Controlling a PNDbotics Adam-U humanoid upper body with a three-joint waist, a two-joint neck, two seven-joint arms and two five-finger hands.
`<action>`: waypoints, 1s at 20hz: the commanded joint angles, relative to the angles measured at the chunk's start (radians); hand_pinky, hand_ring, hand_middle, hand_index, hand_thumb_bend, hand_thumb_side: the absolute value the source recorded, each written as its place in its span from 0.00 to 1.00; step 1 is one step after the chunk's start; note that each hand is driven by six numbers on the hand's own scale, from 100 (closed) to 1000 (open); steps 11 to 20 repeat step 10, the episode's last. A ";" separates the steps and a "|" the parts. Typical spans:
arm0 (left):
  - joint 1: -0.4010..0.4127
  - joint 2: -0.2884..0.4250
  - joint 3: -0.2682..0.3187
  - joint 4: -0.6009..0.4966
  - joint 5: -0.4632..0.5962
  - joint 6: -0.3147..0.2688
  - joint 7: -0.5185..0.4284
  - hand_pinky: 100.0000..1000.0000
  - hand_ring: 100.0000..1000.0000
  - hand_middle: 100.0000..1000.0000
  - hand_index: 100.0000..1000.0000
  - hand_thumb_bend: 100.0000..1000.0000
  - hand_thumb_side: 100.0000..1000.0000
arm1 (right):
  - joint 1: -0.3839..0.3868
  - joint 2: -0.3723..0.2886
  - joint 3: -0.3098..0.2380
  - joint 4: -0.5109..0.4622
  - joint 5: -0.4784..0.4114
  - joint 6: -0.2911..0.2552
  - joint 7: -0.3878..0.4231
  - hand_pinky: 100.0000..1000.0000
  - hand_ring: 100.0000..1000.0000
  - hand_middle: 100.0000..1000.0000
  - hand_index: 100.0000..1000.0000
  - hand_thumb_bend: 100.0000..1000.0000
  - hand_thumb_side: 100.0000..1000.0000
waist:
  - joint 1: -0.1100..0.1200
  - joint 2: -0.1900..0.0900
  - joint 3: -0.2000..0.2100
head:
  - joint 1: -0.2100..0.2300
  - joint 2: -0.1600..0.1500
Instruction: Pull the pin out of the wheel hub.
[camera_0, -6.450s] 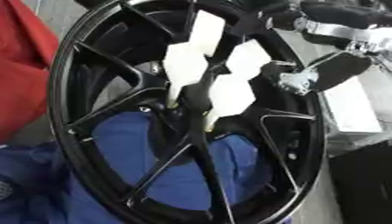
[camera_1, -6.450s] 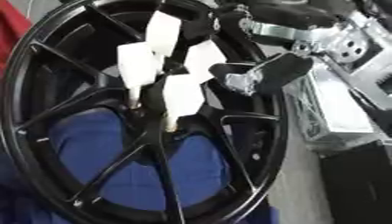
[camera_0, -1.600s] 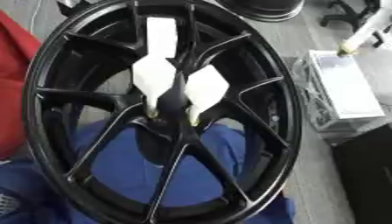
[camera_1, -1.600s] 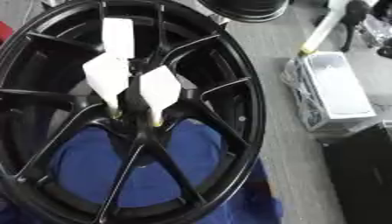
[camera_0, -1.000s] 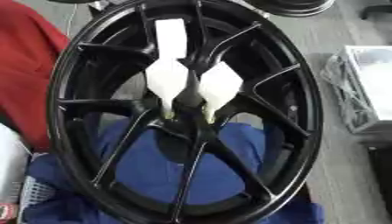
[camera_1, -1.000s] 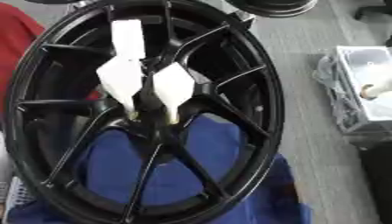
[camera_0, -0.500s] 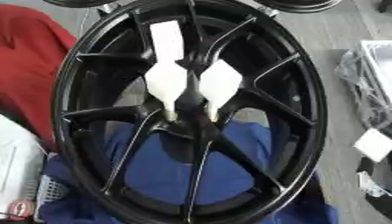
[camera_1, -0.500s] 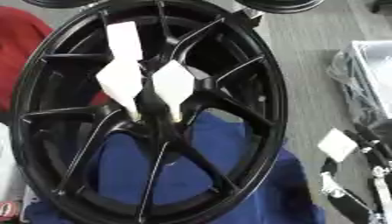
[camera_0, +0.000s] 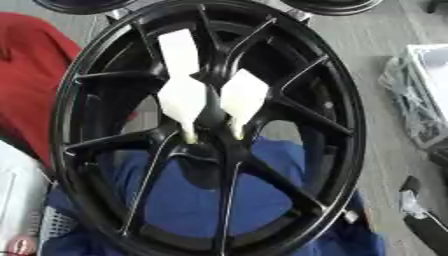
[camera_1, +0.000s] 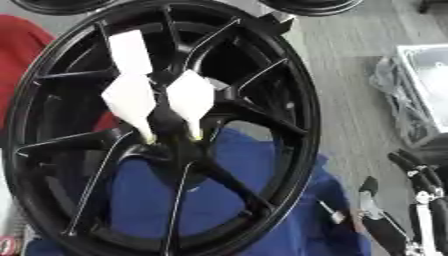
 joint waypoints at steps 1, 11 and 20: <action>-0.009 0.012 0.003 -0.021 0.001 -0.001 -0.004 0.55 0.78 0.54 0.58 0.55 0.43 | -0.004 -0.035 0.031 -0.010 -0.046 -0.057 -0.068 0.82 0.83 0.82 0.79 0.00 0.44 | -0.003 -0.014 0.002 | -0.007 -0.017; -0.028 -0.005 -0.010 -0.021 0.018 0.007 -0.019 0.55 0.78 0.54 0.58 0.54 0.43 | -0.103 -0.042 0.093 -0.010 -0.228 -0.148 -0.021 0.82 0.82 0.78 0.73 0.00 0.48 | -0.026 -0.008 0.014 | -0.016 -0.040; -0.028 -0.005 -0.010 -0.021 0.018 0.007 -0.019 0.55 0.78 0.54 0.58 0.54 0.43 | -0.103 -0.042 0.093 -0.010 -0.228 -0.148 -0.021 0.82 0.82 0.78 0.73 0.00 0.48 | -0.026 -0.008 0.014 | -0.016 -0.040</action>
